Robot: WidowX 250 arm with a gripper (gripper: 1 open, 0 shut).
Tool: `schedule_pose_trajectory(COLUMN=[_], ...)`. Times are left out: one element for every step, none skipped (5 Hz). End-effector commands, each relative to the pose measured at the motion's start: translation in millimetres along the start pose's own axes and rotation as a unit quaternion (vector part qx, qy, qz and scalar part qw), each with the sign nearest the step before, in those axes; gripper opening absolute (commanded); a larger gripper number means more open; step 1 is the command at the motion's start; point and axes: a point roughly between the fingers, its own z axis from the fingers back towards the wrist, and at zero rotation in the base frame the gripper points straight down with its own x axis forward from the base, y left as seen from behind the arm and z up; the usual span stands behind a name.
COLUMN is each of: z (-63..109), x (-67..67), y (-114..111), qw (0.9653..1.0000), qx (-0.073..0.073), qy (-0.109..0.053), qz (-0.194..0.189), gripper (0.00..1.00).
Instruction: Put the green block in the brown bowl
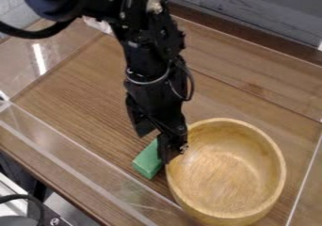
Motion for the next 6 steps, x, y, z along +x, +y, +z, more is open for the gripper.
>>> schedule_pose_trajectory(z=[-1.5,-4.1,-7.0,-10.5,-13.5,-16.2], x=[2.9,3.3,3.6,3.1,2.6,1.8], y=[2.7,4.2,5.8,7.3,8.7,9.7], qw=[1.0000,0.9999,0.9999,0.9999,0.9999,0.9999], qx=[0.001,0.000,-0.001,-0.003,-0.004,-0.006], qy=[-0.009,-0.011,-0.012,-0.013,-0.013,-0.013], qz=[0.001,0.001,0.001,0.001,0.002,0.004], gripper=[1.00,1.00,1.00,1.00,1.00,1.00])
